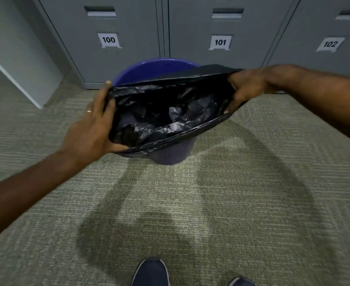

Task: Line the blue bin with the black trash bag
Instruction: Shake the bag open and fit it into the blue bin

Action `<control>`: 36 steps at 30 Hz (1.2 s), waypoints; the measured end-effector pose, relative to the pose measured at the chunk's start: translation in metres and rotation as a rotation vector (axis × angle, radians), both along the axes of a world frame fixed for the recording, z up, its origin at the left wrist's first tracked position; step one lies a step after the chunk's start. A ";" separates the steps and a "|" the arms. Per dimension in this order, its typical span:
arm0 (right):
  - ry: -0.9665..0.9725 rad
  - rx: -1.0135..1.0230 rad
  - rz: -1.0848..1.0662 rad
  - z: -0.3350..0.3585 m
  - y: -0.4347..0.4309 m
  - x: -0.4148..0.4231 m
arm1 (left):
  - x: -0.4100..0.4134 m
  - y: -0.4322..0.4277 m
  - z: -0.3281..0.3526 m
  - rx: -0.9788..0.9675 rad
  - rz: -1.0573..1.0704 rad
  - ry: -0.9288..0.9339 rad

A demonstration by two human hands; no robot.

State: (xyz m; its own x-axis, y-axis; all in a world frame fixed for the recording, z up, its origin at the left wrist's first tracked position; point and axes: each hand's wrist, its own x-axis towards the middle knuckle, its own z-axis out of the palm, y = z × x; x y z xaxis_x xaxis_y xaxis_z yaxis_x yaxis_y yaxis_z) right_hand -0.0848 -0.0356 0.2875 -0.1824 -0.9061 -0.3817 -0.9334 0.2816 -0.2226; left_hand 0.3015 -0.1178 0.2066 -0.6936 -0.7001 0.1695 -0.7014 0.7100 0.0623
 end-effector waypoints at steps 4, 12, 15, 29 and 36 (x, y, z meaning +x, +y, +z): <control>-0.352 -0.056 -0.185 -0.013 -0.003 0.003 | 0.007 -0.052 0.009 0.249 -0.133 0.115; -0.437 -0.441 -0.420 -0.033 -0.030 0.020 | -0.019 -0.112 0.044 0.976 0.128 0.286; -0.430 -0.420 -0.449 -0.035 -0.043 0.022 | -0.046 -0.130 0.047 0.842 0.428 0.413; 0.092 -0.193 -0.018 -0.030 -0.106 -0.011 | -0.098 -0.156 0.006 0.512 0.521 0.503; -0.351 -0.332 -0.118 -0.043 -0.146 -0.012 | -0.100 -0.168 -0.002 0.644 0.512 0.789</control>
